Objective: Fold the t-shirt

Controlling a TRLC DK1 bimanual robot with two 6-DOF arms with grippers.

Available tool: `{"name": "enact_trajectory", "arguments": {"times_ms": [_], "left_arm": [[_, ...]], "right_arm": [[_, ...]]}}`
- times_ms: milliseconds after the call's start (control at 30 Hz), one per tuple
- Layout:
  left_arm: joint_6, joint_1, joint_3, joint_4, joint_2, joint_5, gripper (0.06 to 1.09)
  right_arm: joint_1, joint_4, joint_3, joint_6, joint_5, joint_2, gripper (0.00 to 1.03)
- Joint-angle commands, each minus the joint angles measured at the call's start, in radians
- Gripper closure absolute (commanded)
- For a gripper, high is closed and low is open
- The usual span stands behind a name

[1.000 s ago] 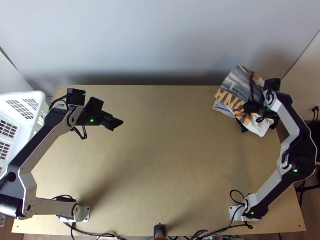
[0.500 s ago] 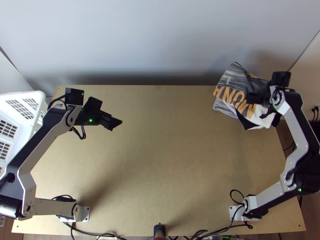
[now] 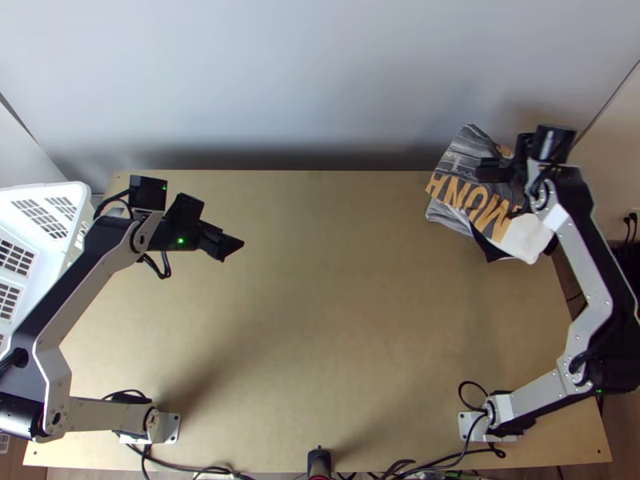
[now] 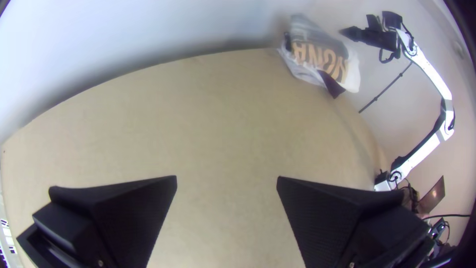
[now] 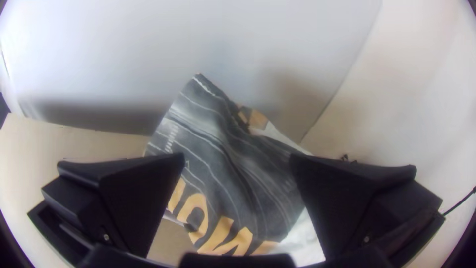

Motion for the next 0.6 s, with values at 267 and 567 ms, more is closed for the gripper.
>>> {"name": "enact_trajectory", "arguments": {"times_ms": [267, 567], "left_arm": [[0.006, 0.026, -0.020, -0.004, -0.012, 0.002, 0.10], [0.032, 0.064, -0.021, -0.034, -0.018, 0.002, 0.10]], "right_arm": [[0.087, 0.294, -0.096, -0.097, -0.052, 0.103, 0.04], [0.025, 0.199, 0.027, 0.089, -0.143, 0.297, 0.04]]}}
